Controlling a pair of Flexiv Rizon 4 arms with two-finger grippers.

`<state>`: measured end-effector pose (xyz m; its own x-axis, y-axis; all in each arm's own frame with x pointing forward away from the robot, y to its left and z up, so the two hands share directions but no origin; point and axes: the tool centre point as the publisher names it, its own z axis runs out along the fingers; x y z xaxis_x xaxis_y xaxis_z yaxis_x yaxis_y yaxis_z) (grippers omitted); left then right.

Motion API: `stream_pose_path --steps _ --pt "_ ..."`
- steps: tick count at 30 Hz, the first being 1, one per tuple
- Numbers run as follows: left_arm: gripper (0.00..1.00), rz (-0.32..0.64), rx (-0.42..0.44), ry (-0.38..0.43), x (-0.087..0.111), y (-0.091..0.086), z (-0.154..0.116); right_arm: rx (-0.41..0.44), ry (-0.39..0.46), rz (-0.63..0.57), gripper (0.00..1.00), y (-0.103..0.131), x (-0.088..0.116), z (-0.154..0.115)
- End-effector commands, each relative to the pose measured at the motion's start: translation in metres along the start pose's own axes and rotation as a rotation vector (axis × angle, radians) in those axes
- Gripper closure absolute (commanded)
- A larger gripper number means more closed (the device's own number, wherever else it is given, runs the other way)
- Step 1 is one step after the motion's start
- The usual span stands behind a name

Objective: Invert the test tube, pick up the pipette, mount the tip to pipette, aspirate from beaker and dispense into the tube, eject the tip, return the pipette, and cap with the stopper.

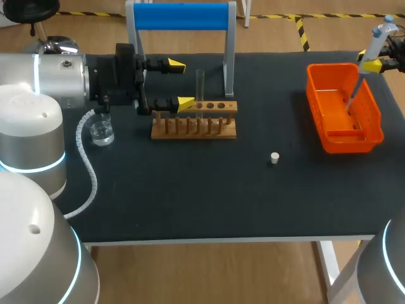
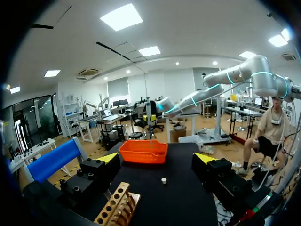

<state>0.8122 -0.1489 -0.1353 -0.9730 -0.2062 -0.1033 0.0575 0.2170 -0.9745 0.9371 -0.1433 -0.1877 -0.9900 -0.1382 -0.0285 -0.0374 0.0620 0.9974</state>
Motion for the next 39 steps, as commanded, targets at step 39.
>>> stream_pose_path --steps 39 --pt "0.00 -0.061 0.007 0.034 0.029 -0.106 0.248 0.000 0.009 0.000 1.00 -0.001 -0.002 -0.003"
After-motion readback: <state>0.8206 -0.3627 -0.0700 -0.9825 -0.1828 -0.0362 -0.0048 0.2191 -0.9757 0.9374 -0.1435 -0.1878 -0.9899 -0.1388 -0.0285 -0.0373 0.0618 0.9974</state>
